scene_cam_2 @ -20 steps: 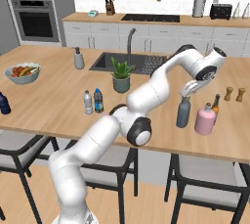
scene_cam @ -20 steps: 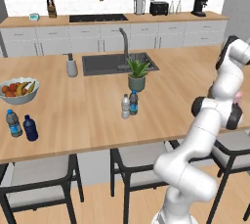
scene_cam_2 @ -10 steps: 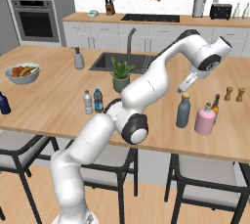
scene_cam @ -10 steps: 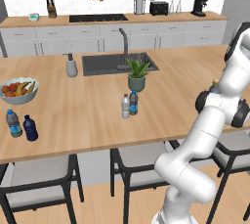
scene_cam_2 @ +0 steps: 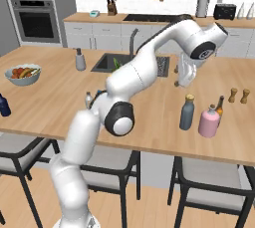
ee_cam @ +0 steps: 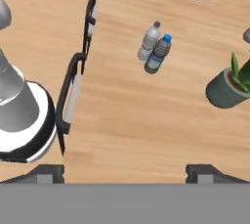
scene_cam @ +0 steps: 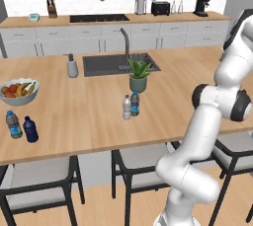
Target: Move the plastic bottles in the middle to the plastics group, and the glass bottles in the middle to the glass group.
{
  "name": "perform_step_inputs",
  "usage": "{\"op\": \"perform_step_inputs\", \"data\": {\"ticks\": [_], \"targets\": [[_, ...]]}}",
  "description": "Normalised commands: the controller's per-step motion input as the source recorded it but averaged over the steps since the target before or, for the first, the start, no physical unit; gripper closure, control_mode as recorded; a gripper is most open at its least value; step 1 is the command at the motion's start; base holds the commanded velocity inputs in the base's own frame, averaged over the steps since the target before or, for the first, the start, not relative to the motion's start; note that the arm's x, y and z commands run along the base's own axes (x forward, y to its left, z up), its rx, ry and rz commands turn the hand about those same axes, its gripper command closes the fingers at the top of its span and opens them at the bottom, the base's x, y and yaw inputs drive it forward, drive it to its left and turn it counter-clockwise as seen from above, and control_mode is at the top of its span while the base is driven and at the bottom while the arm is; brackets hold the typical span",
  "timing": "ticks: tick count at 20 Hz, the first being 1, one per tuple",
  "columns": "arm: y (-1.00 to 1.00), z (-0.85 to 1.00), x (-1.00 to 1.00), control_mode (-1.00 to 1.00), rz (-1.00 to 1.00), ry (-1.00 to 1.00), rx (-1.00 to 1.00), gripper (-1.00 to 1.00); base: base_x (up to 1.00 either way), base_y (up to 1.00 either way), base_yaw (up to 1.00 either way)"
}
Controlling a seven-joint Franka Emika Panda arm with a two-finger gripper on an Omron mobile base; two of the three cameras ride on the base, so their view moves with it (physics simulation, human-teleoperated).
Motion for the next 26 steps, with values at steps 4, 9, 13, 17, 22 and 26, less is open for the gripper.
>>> {"op": "perform_step_inputs", "data": {"ticks": [4, 9, 13, 17, 22, 26], "targets": [[0.94, 0.00, -0.23, -1.00, 0.27, -0.81, -0.39, -1.00, 0.00, 0.00, 0.00], [0.86, -0.29, -0.29, -1.00, 0.23, -0.41, -0.37, -1.00, 0.00, 0.00, 0.00], [0.83, 0.10, 0.00, -1.00, 0.28, 0.15, -0.33, -1.00, 0.00, 0.00, 0.00], [0.74, 0.12, 0.00, -1.00, 0.36, 0.14, -0.20, -1.00, 0.00, 0.00, 0.00], [0.54, 0.05, -0.08, -1.00, 0.29, 0.02, -0.01, -1.00, 0.00, 0.00, 0.00], [0.92, 0.00, -0.28, -1.00, 0.34, 0.00, -0.02, -1.00, 0.00, 0.00, 0.00]]}}
